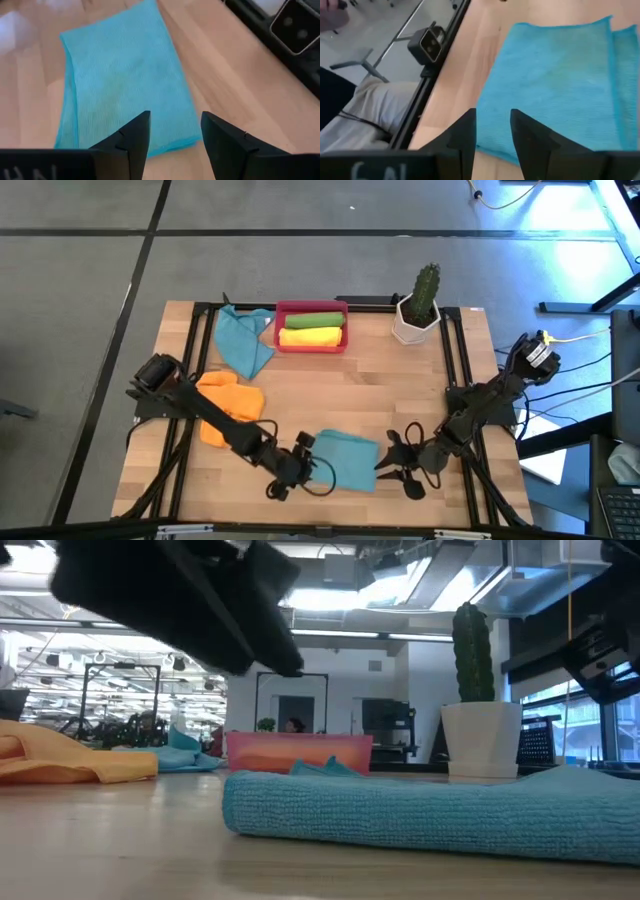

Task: Roll microfiber towels into tight, uniform cylinder then place into a basket
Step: Roll the bottom blue towel

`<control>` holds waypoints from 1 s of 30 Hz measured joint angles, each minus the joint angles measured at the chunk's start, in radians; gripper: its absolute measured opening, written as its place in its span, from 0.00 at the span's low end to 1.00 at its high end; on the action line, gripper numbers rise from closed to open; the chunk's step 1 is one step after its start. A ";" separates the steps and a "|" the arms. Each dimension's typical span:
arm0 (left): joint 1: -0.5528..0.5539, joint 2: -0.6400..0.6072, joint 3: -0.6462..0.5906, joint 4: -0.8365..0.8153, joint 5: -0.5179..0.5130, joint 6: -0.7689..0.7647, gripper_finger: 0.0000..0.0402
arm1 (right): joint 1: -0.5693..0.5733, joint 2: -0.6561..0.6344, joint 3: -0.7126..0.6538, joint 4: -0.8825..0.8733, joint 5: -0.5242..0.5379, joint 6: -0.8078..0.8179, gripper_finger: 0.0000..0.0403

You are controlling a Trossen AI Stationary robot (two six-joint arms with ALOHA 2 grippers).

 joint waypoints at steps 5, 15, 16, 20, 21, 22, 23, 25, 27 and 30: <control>-0.044 0.060 0.000 0.038 -0.024 -0.002 0.41 | 0.020 0.059 0.078 -0.022 0.000 -0.033 0.30; -0.081 0.130 0.001 0.057 -0.145 -0.001 0.41 | 0.100 0.270 0.309 -0.216 -0.005 -0.203 0.30; -0.083 0.130 0.001 0.056 -0.156 0.002 0.41 | 0.102 0.291 0.331 -0.240 -0.004 -0.200 0.30; -0.080 0.130 0.001 0.059 -0.165 0.006 0.41 | 0.102 0.356 0.402 -0.318 -0.001 -0.184 0.34; -0.079 0.130 0.001 0.058 -0.165 0.006 0.41 | 0.102 0.367 0.412 -0.319 -0.001 -0.188 0.36; -0.078 0.130 0.001 0.058 -0.165 0.006 0.41 | 0.102 0.375 0.419 -0.324 -0.001 -0.197 0.39; -0.078 0.130 0.001 0.058 -0.165 0.006 0.41 | 0.102 0.385 0.428 -0.324 0.001 -0.204 0.41; -0.078 0.130 0.001 0.063 -0.165 0.006 0.41 | 0.102 0.393 0.436 -0.327 0.002 -0.213 0.47; -0.079 0.130 0.001 0.069 -0.165 0.006 0.41 | 0.102 0.393 0.440 -0.331 0.026 -0.230 0.53; -0.079 0.130 0.001 0.067 -0.157 0.006 0.41 | 0.102 0.388 0.449 -0.363 0.071 -0.257 0.61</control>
